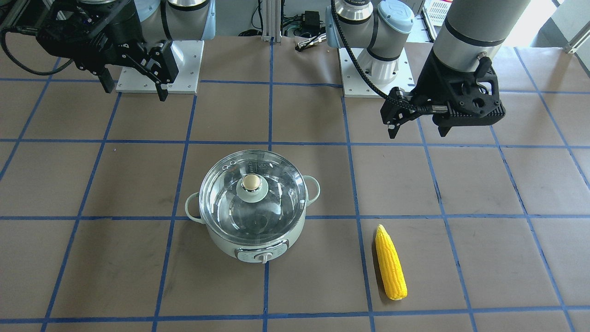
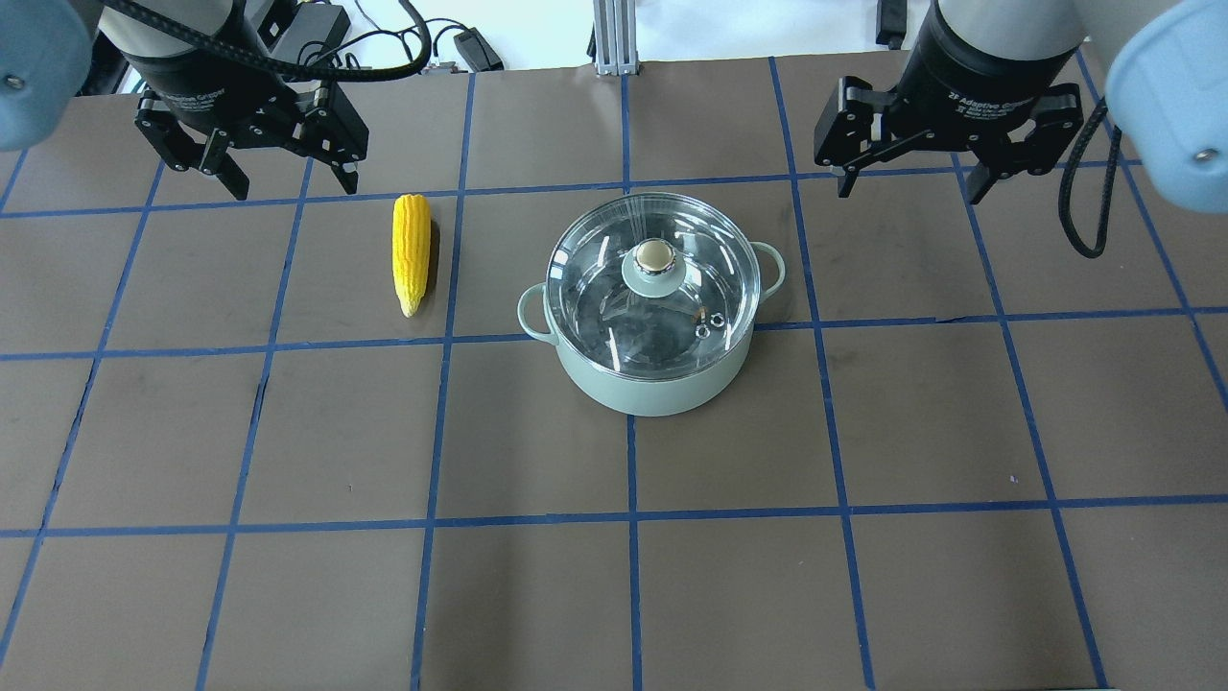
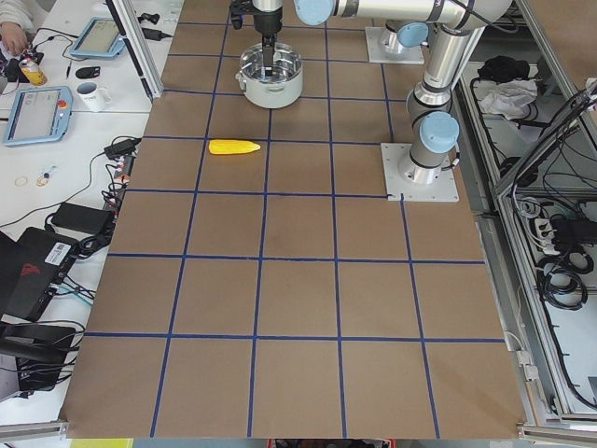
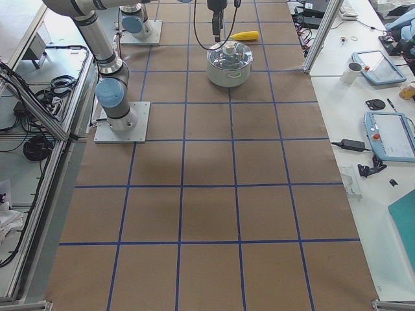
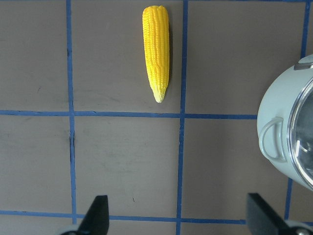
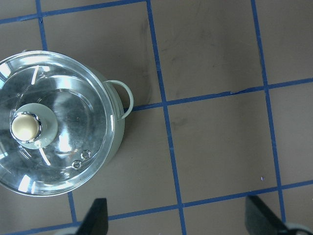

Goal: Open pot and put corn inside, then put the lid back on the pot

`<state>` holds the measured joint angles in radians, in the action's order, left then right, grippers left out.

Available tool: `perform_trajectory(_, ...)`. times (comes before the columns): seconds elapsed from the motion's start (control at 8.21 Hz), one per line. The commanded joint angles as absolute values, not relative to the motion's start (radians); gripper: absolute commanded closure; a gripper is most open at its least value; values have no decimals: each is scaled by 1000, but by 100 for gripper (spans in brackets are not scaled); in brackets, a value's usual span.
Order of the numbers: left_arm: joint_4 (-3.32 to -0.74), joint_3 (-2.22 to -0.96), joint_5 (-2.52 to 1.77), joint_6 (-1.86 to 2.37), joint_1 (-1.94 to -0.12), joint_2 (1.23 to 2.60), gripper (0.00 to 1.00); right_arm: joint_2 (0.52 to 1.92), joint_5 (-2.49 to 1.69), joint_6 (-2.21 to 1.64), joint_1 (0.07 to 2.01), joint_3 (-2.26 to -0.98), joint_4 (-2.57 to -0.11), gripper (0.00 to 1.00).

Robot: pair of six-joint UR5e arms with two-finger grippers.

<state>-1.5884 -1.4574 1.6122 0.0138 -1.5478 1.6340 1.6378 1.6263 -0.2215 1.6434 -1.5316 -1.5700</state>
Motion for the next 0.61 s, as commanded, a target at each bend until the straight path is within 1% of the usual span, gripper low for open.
perform_trajectory(0.0, -1591, -1460, 1618, 11, -1548, 1632, 0, 1637, 1629, -215, 1643, -1531, -1577, 0)
perform_trajectory(0.24, -1589, -1460, 1617, 3, -1545, 1643, 0, 1637, 1629, -213, 1643, -1532, -1574, 0)
perform_trajectory(0.49, -1530, -1462, 1618, -11, -1536, 1698, 0, 1637, 1621, -215, 1646, -1532, -1572, 0)
